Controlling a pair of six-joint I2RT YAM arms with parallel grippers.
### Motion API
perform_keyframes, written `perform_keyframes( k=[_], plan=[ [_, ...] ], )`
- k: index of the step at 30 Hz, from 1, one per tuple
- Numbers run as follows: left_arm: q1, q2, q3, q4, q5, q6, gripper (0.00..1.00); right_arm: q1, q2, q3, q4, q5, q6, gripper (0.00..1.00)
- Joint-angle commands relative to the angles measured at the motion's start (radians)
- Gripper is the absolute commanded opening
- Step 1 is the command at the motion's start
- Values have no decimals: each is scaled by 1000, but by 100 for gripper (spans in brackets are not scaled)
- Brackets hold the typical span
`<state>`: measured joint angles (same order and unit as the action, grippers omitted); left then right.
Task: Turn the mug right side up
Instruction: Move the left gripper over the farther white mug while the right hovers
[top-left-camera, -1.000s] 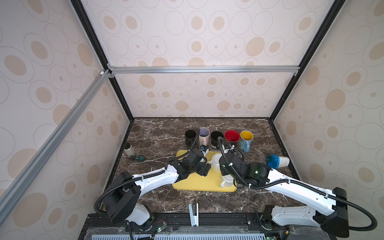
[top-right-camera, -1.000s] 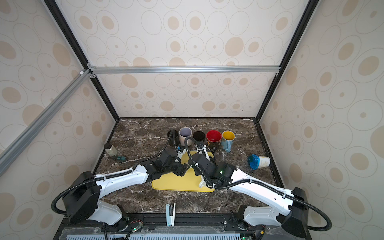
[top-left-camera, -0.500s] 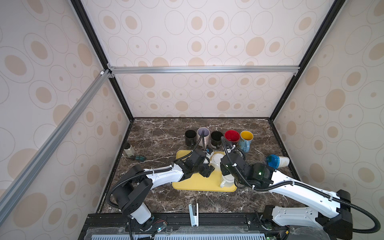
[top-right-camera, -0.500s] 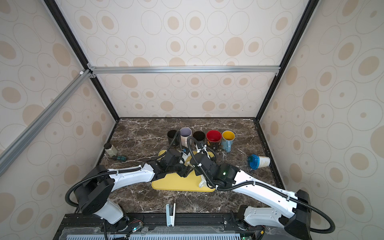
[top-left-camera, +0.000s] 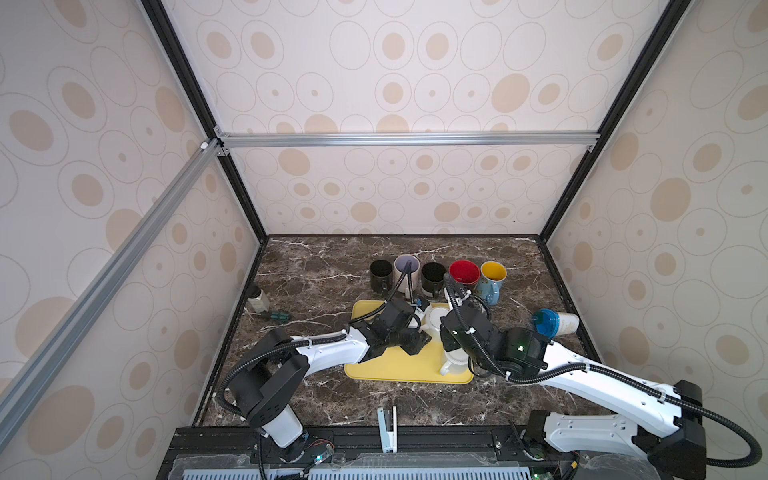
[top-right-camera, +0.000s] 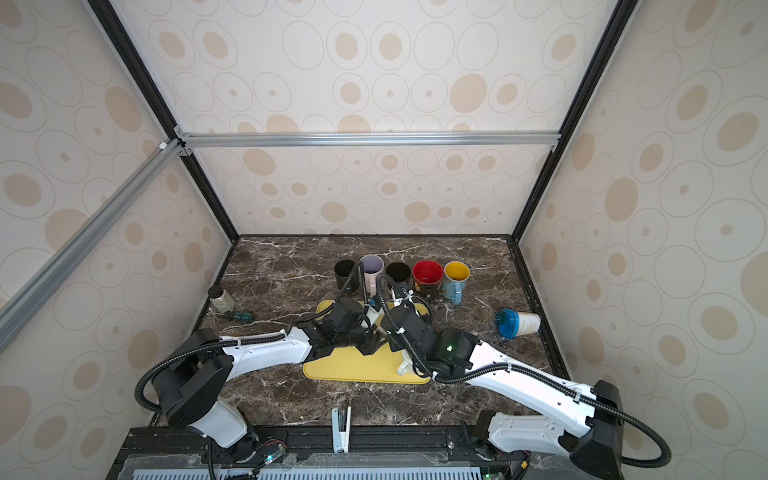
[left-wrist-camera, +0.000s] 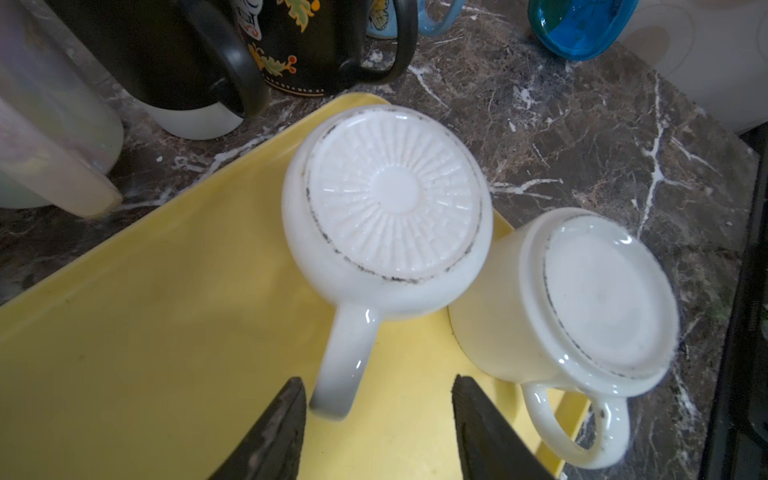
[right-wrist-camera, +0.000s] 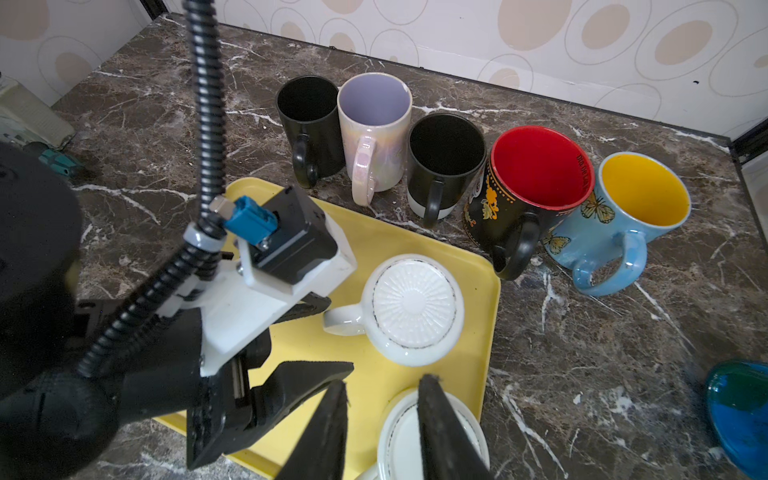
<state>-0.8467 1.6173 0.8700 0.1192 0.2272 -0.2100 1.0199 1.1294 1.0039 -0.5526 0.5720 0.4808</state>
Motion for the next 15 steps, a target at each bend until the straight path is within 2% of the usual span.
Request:
perform_keyframes(
  k=[1,7,11,15],
  plan=[
    [-6,-24,-3,8,11,12,55,2,3,2,5,-1,-14,31],
    [-8,-9,25,-21,-45,45,54,2,8,3,15,15,-16,31],
    [-7,27,66,-48,-66,69,45,1,4,-2,16,26,-7,31],
    [-6,59,94,-48,-62,77,45,2,0,-2,16,34,-13,31]
  ],
)
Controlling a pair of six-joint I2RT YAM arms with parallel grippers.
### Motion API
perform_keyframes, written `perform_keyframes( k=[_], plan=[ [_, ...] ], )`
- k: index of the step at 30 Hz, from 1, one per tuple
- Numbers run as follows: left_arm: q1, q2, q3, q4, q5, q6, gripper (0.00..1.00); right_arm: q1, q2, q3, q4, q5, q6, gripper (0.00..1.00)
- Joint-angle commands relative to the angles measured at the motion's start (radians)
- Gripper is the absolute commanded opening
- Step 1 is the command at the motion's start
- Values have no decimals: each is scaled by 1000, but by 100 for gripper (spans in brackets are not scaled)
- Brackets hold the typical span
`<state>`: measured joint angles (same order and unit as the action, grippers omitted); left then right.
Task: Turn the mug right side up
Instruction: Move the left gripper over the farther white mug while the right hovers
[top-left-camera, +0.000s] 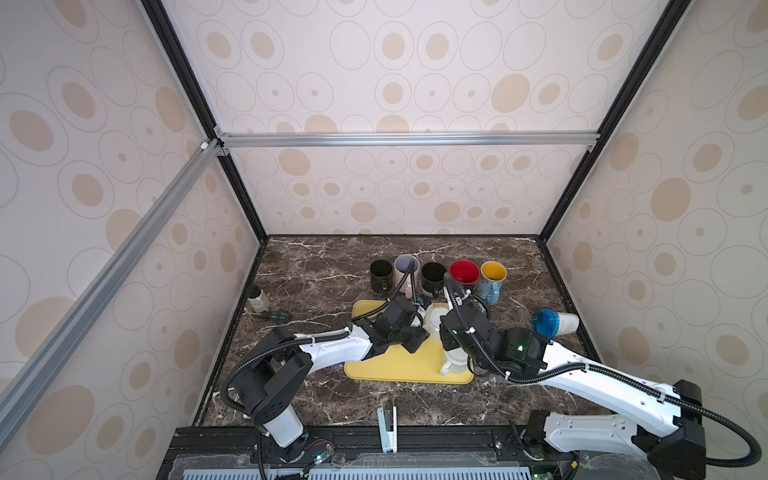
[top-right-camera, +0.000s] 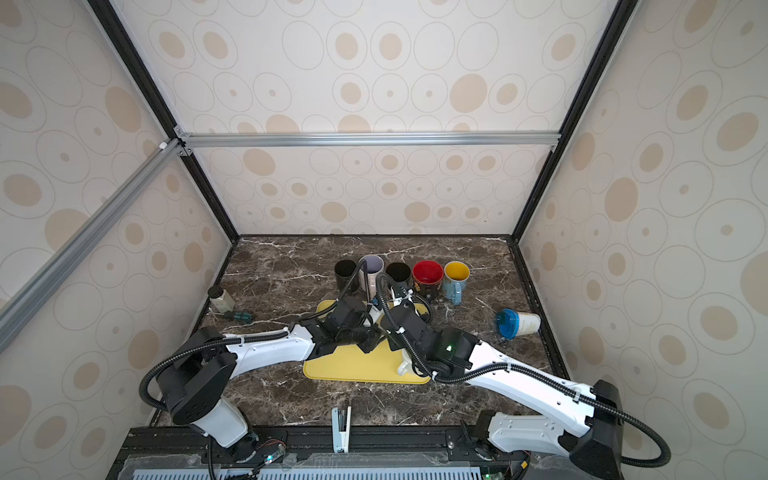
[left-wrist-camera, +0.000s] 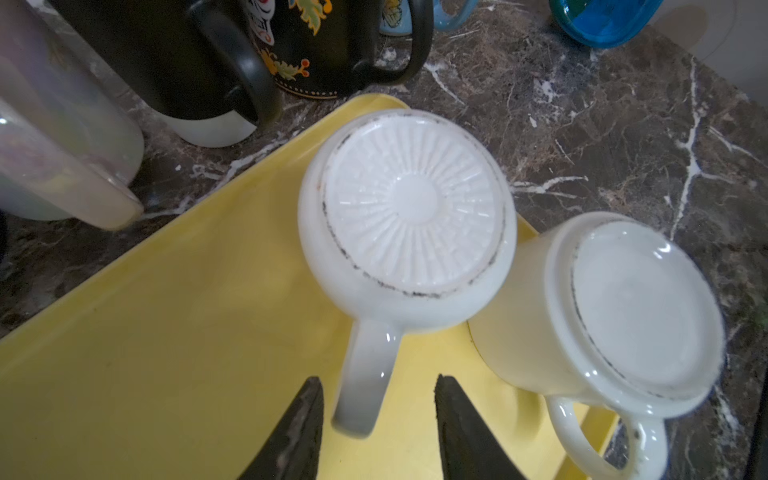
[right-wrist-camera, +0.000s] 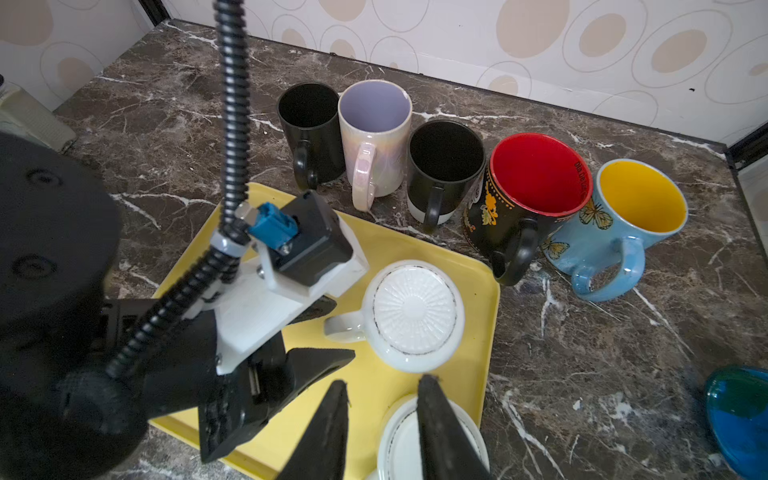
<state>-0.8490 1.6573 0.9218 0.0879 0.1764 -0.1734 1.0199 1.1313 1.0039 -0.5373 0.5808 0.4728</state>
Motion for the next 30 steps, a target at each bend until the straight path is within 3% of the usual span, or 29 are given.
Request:
perform_keyframes(
  k=[1,14,19,30],
  plan=[
    [-4,27,48,-16,-11,41,44,1,-2,-2,2,26,-7,31],
    [-4,85,96,-21,18,44,33,2,4,-16,15,13,6,29],
    [-4,87,93,-13,31,44,21,1,7,-16,22,13,12,29],
    [-5,107,113,-25,0,40,26,1,10,-18,31,5,23,28]
  ],
)
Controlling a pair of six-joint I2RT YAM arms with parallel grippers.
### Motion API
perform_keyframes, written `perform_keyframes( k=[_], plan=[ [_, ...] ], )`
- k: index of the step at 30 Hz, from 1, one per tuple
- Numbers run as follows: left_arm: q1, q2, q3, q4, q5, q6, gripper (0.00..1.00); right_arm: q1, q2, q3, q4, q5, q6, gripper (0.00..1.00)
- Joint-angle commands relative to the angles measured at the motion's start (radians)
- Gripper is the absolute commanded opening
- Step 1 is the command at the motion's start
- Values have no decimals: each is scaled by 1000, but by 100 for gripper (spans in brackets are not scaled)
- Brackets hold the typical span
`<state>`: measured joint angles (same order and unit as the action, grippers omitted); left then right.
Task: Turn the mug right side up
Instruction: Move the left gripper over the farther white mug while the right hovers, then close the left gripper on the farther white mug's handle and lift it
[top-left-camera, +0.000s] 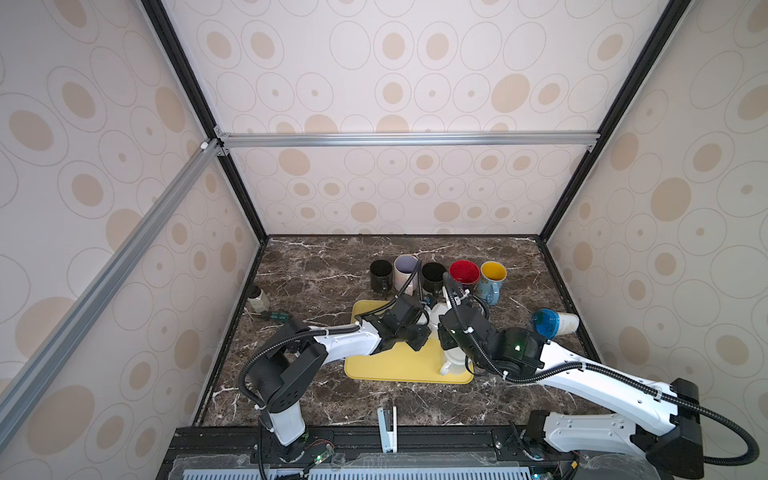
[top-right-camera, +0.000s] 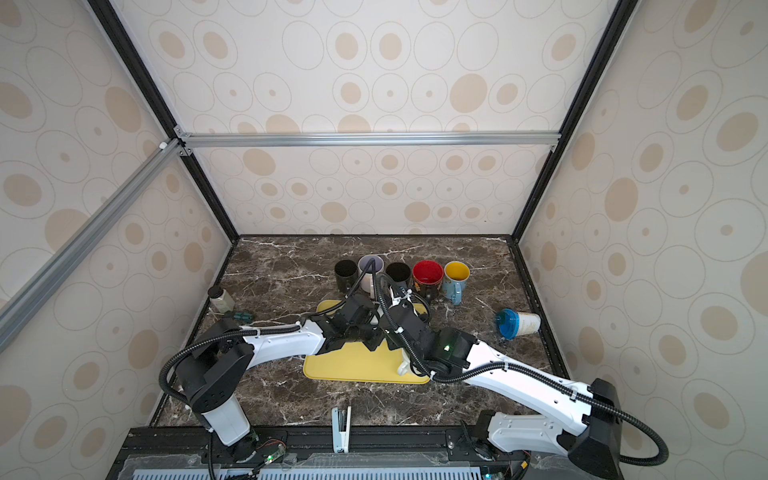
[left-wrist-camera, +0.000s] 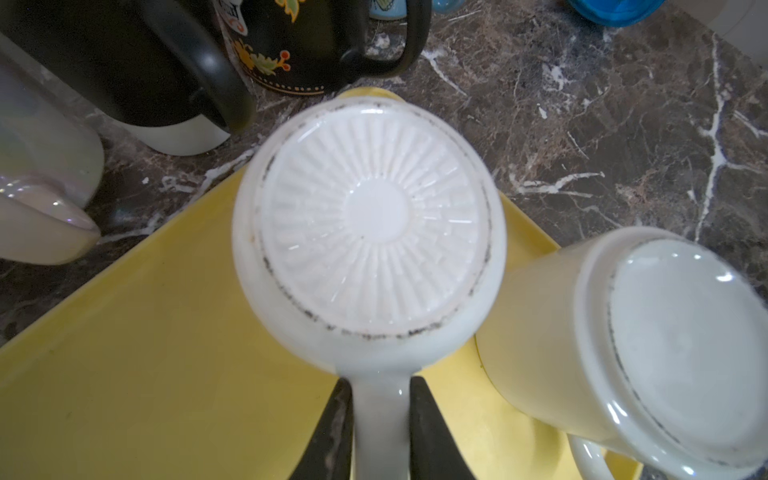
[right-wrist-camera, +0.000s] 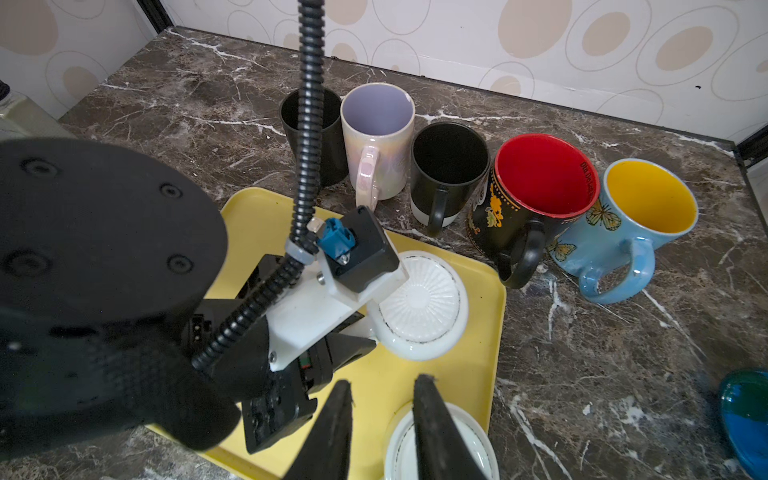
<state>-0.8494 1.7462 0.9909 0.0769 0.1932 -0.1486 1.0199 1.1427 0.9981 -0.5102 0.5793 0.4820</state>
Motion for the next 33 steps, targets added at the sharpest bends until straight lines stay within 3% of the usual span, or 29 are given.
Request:
perform_keyframes(
  k=[1,11,15,16,17,28,33],
  plan=[
    [-4,21,49,-15,-20,16,26,1,-2,-13,4,8,13,28],
    [-5,41,71,-32,-50,7,20,2,-5,-17,17,7,3,27],
    [-5,42,79,-40,-64,2,10,1,-11,-21,18,10,7,27],
    [-5,41,80,-42,-70,2,2,2,-16,-23,17,10,7,27],
    [-6,39,81,-44,-76,3,0,2,-19,-26,18,10,7,27],
    [-30,-73,34,-58,-175,-3,0,1,-58,-59,24,55,10,24],
    [-31,-178,-21,-79,-227,-34,0,1,-92,-106,76,97,-15,27]
  ],
)
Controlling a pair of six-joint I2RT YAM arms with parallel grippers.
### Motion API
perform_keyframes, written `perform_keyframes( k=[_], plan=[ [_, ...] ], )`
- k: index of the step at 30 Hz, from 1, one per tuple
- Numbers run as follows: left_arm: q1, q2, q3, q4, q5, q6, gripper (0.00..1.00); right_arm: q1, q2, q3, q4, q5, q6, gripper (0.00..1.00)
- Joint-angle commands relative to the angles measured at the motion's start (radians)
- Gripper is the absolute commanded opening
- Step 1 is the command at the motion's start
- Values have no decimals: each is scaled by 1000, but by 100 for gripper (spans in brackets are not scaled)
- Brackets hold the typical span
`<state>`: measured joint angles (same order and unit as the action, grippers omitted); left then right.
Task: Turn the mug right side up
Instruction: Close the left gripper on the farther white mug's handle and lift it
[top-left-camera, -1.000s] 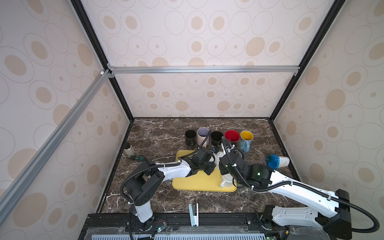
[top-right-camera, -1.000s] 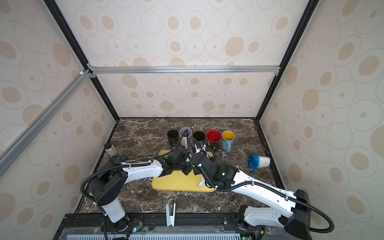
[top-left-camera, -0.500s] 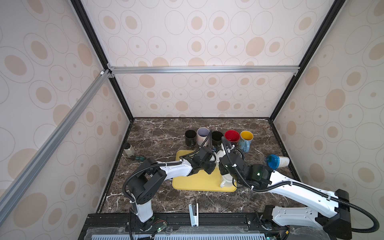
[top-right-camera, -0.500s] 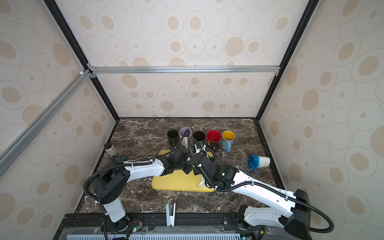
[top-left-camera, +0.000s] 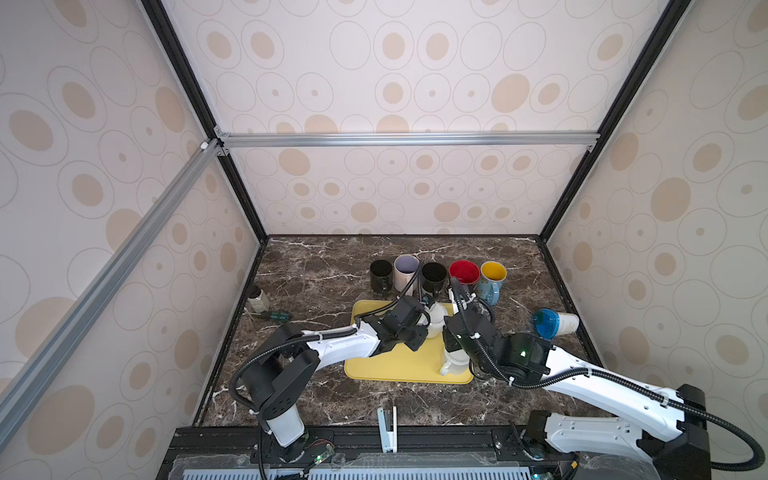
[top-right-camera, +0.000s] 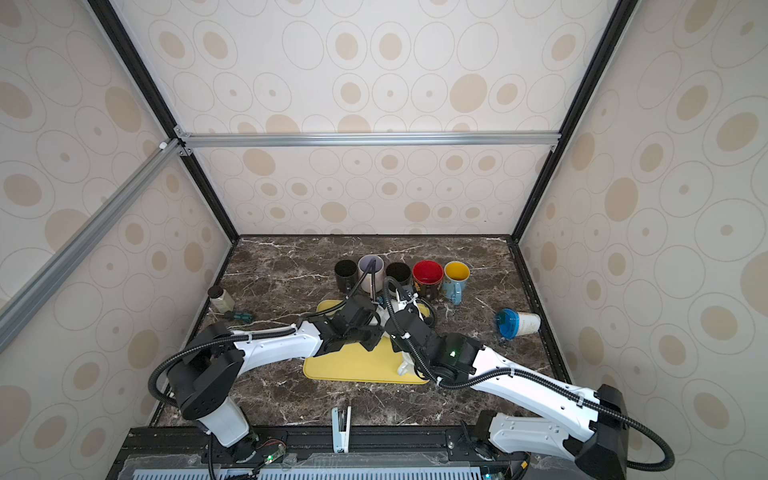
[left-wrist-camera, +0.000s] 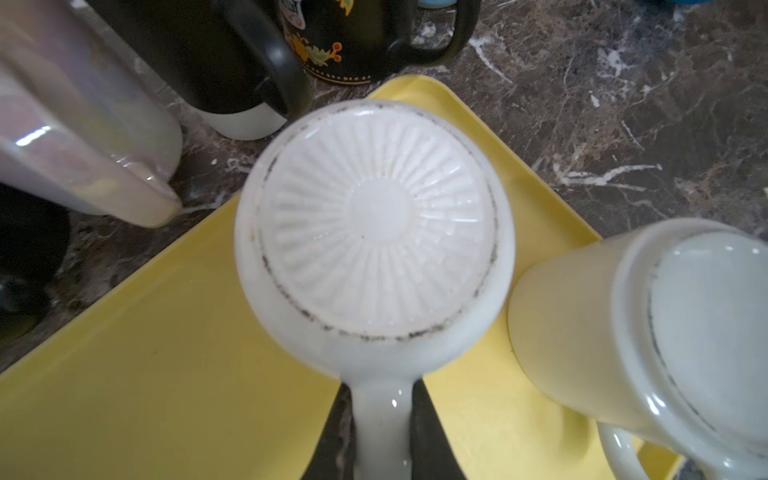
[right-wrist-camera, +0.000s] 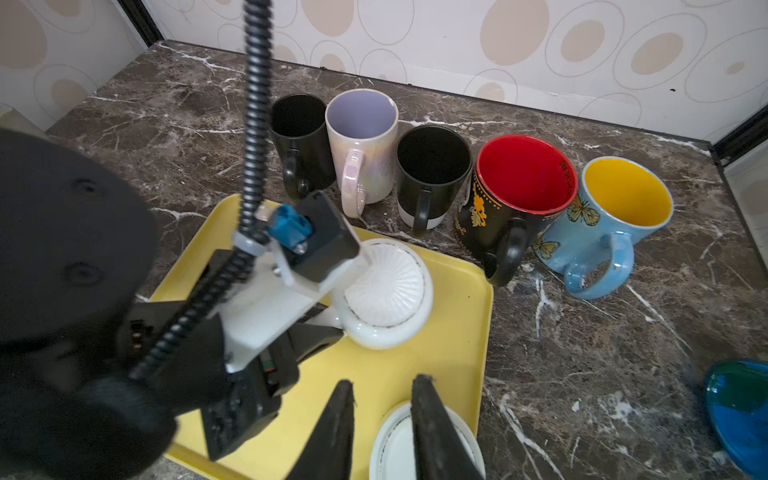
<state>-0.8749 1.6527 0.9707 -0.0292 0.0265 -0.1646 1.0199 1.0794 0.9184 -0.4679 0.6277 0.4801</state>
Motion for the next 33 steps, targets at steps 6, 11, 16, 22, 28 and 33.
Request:
perform_keyframes(
  k=[6,11,16,22,28,33],
  plan=[
    [-5,-211,-35,-19,-121,-33,0,0,-70,-91,136,32,-56,28],
    [-6,-297,-28,-37,-120,-47,0,1,-54,-84,112,10,-27,26],
    [2,-371,13,-57,-105,-66,0,1,-57,-101,141,-14,2,28],
    [44,-454,38,-28,28,-123,0,1,-138,-153,241,-69,15,31],
    [143,-583,-36,162,246,-270,0,-1,-259,-223,354,-131,58,37],
    [225,-644,-131,412,435,-462,0,-2,-335,-269,488,-252,63,43]
  ],
)
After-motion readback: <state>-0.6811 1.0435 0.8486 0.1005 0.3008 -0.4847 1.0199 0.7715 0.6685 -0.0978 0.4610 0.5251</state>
